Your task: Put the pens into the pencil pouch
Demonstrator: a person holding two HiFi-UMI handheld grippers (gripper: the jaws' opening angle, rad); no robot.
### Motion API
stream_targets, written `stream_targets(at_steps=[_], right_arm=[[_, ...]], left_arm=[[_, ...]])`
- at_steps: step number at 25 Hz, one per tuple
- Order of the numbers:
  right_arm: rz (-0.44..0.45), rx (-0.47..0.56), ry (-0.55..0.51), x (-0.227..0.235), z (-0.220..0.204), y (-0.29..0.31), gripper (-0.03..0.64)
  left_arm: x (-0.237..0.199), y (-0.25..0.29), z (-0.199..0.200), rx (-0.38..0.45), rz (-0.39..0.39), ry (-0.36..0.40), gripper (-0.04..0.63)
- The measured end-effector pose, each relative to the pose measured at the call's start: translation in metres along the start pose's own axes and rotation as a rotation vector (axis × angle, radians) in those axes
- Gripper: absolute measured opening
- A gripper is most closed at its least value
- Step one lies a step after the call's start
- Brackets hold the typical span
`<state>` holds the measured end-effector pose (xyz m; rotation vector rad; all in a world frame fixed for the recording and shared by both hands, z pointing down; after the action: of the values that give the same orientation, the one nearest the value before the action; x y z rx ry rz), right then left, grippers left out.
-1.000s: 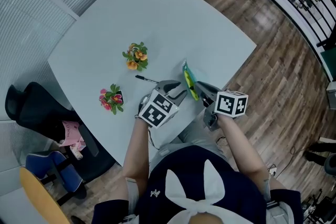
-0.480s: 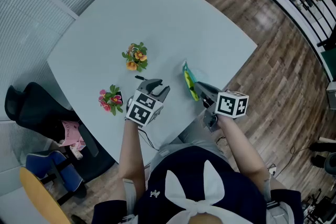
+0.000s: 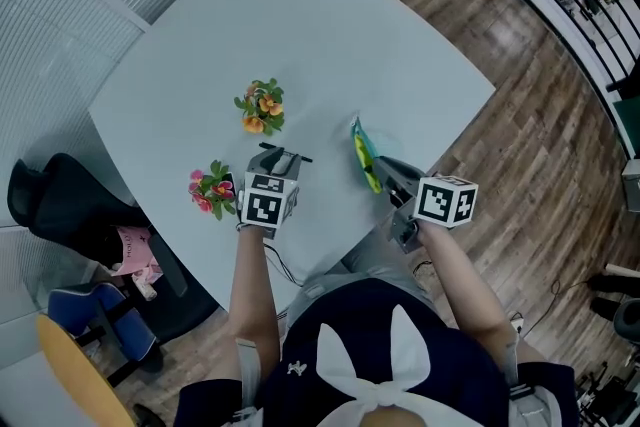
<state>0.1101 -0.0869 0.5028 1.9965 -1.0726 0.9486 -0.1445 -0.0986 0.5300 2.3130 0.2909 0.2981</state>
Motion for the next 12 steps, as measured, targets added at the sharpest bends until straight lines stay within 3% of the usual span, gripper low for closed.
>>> stream_targets(at_steps=[12], right_arm=[[-0.004, -0.019, 0.011, 0.002, 0.004, 0.006, 0.048]], left_arm=[[-0.042, 0.029, -0.031, -0.136, 0.210, -0.250, 0.133]])
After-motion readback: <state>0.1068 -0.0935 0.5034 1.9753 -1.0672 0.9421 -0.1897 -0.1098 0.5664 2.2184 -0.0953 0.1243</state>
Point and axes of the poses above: the fingertips, and each gripper's own axes: y forward along the fingers, x to its right, z out of its top, the point moved 7 cm from there along -y, backward along the fingers, and after that the axes turned 13 degrees about z, right-handed, at the moved point
